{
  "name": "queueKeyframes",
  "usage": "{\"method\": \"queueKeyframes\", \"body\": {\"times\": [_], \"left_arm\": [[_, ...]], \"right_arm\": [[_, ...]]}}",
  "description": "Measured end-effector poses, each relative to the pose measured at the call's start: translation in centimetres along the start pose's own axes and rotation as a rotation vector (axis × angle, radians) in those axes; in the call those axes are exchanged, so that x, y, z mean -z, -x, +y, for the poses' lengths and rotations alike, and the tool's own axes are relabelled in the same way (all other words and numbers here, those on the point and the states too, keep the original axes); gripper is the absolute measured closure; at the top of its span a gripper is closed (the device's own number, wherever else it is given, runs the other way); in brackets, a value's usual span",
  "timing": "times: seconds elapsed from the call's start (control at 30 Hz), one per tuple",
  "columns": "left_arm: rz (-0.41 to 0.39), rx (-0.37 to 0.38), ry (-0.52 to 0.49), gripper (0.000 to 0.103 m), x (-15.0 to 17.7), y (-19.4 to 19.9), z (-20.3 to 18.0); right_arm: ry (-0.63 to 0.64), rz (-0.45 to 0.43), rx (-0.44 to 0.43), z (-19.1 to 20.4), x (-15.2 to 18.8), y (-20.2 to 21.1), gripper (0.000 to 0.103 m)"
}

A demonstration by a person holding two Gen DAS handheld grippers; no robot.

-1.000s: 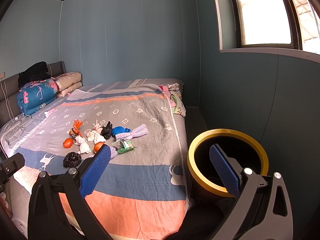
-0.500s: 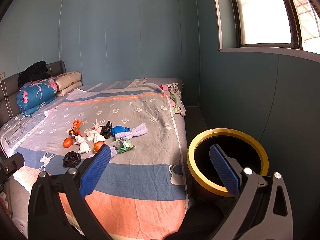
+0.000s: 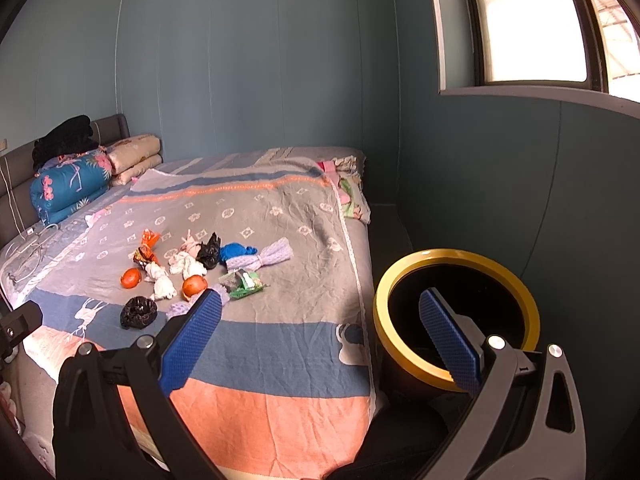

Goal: Collect trash
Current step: 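Grasp a black plastic bag with the left tool while the right tool grasps another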

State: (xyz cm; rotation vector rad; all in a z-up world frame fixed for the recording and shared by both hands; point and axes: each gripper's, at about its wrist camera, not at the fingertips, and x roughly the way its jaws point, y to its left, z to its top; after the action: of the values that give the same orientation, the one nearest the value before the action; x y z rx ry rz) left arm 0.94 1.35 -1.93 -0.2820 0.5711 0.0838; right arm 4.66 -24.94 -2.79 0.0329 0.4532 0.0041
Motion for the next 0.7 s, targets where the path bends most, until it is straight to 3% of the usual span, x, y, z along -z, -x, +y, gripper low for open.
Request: {"method": "queueKeyframes", "body": {"times": [0.37, 0.53, 0.7], "left_arm": [[0.127, -0.081, 0.036, 0.008, 0.3, -5.4, 4.9], [0.187, -0.115, 0.063, 0.008, -0.4, -9.3, 7.6], [0.228, -0.185, 0.023, 0.008, -1.3, -13.6, 9.0]], "right_arm": [[0.055, 0.107, -0.007, 0.6, 0.7, -5.0, 0.008], [0.122, 0.166, -0.063, 2.2, 0.8, -8.9, 0.008], [0.167, 0.256, -0.166, 5.2, 0.0, -13.9, 0.008]]}}
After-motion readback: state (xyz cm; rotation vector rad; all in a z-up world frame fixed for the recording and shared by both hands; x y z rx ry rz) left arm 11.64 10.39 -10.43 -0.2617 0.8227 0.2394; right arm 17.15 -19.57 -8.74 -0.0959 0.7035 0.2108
